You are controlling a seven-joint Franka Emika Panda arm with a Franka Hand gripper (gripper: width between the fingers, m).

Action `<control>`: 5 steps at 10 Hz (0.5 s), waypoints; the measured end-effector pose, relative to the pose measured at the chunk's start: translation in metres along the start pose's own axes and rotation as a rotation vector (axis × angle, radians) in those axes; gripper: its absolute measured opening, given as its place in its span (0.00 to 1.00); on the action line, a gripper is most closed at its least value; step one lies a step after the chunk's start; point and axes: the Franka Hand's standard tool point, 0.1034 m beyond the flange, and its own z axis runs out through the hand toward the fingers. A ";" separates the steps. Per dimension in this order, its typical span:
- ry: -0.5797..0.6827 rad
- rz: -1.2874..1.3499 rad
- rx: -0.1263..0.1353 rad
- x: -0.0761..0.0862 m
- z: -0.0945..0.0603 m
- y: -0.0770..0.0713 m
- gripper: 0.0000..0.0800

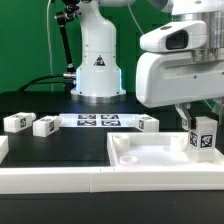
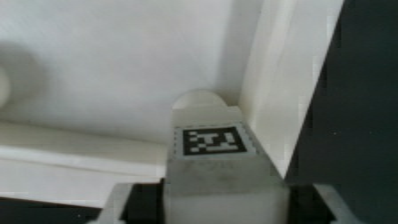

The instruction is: Assemble square table

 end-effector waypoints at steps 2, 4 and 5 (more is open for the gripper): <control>0.010 0.199 0.012 0.001 0.000 0.000 0.36; 0.019 0.439 0.014 0.001 0.001 0.000 0.36; 0.027 0.542 0.016 0.002 0.001 0.000 0.36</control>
Offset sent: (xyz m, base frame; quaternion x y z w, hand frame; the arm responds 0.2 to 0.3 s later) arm -0.0104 0.0088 -0.0078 0.0027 0.0010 0.2852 0.9585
